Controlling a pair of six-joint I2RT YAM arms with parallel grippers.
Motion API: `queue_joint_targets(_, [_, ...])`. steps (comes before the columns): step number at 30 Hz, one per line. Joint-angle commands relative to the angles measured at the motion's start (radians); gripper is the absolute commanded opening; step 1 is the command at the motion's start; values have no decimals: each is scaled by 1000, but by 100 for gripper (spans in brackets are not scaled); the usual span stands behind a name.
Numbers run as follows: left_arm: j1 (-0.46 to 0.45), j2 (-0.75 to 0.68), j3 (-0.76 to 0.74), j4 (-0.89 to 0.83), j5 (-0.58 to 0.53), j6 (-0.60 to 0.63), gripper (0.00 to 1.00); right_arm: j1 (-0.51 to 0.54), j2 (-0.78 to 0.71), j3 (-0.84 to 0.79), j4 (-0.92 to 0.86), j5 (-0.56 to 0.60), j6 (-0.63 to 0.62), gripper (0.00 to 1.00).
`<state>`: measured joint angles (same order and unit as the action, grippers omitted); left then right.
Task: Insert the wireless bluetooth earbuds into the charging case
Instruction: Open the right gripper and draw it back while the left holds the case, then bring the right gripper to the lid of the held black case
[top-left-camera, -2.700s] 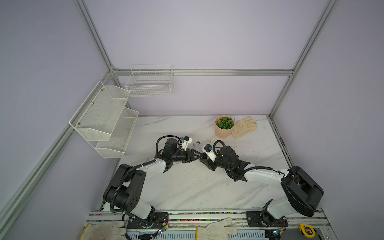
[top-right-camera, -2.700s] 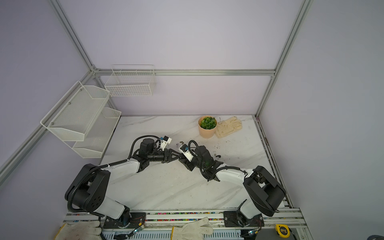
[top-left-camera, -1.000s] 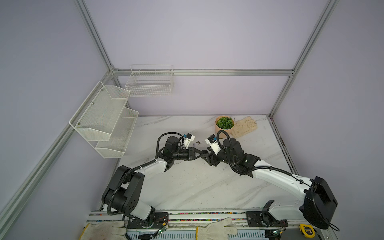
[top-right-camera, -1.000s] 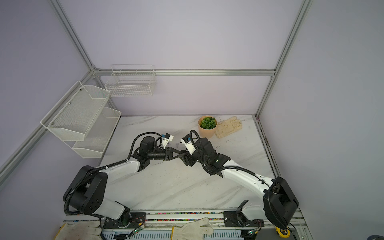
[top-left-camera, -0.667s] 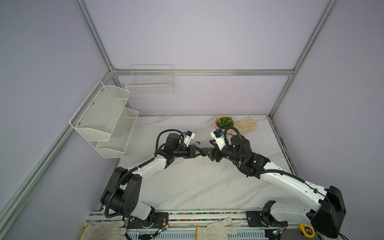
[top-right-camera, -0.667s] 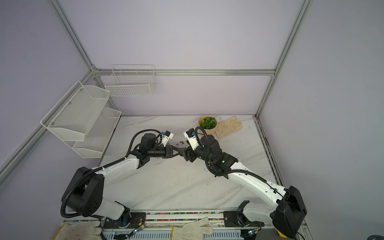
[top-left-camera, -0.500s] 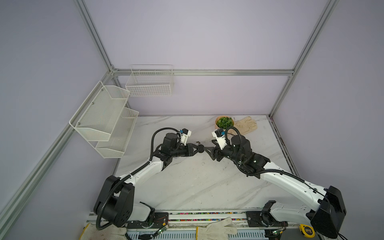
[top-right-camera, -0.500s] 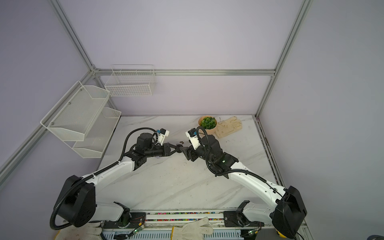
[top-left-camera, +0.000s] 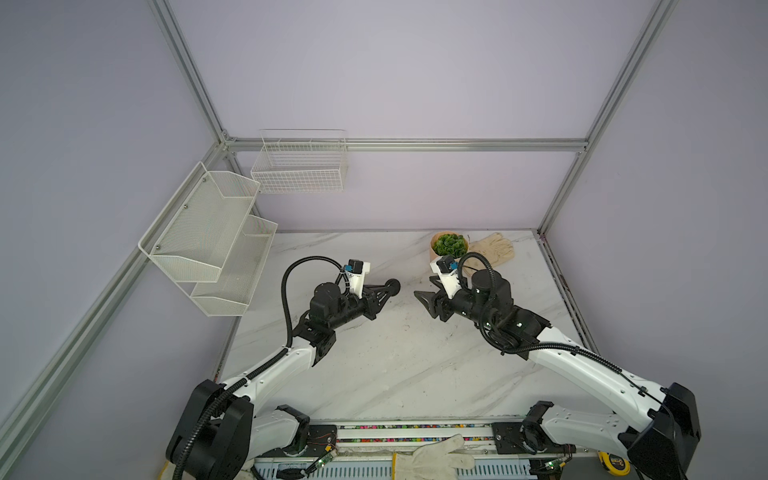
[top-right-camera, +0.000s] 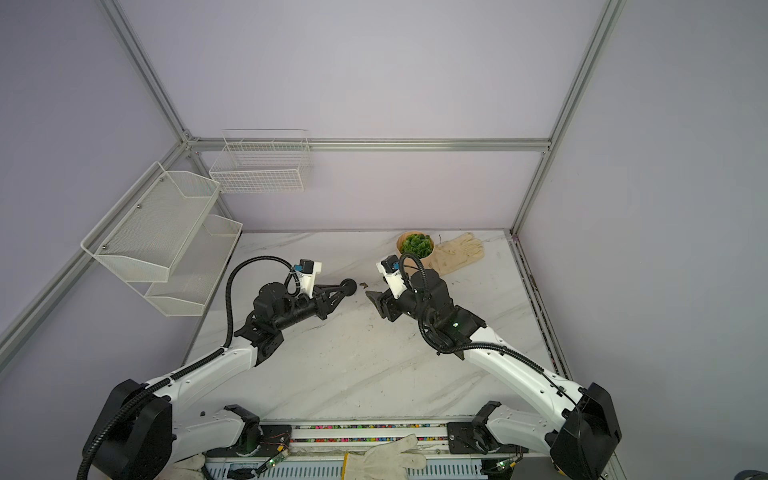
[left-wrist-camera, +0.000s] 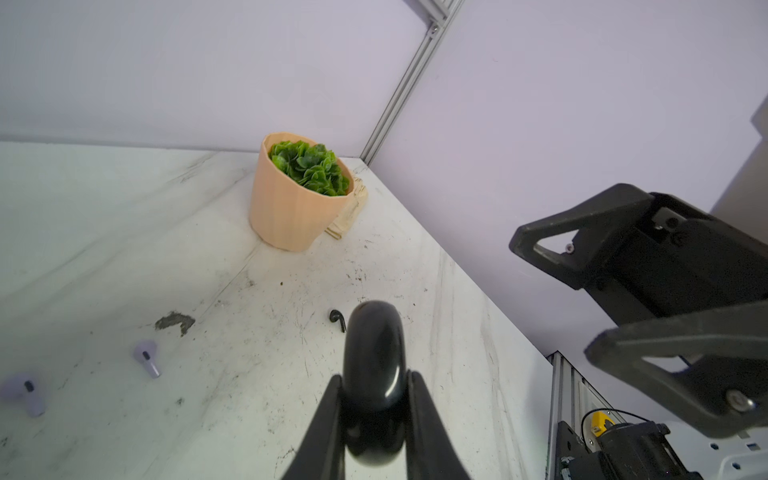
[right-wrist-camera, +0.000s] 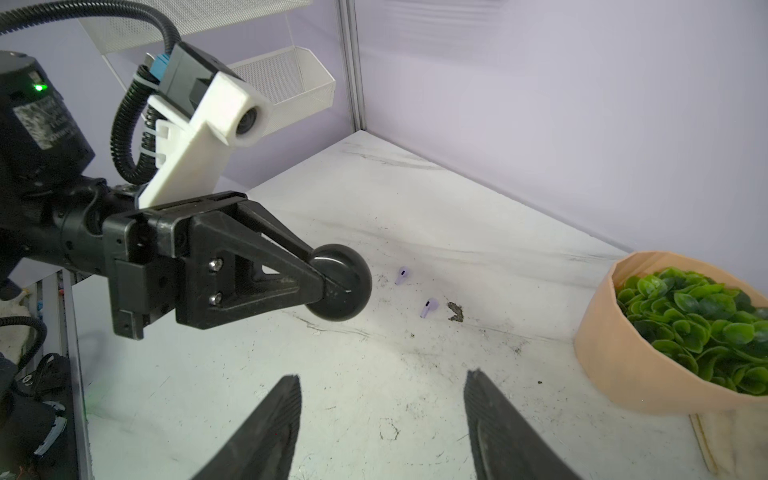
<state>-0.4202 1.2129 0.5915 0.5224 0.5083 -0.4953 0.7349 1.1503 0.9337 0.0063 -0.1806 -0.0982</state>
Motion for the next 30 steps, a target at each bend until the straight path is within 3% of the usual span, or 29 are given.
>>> queue_joint_targets(1, [-2, 43, -106, 407, 111, -13, 0, -3, -27, -21, 13, -37, -98, 64])
queue_joint_targets(4, [-3, 152, -113, 642, 228, -90, 0, -3, -27, -22, -7, -60, -140, 64])
queue_joint_targets(7, [-3, 253, -88, 792, 325, -163, 0, -3, -41, -12, -96, -93, -296, 66])
queue_joint_targets(9, [-3, 278, -69, 796, 359, -182, 0, -3, -43, -3, -183, -16, -486, 66])
queue_joint_targets(12, [-5, 281, -74, 795, 378, -165, 0, -3, -31, 28, -199, 2, -542, 67])
queue_joint_targets(23, [-5, 283, -72, 794, 408, -144, 0, -3, 51, 121, -214, -75, -696, 65])
queue_joint_targets(30, [-5, 287, -67, 778, 410, -159, 0, -3, 64, 130, -143, -84, -701, 65])
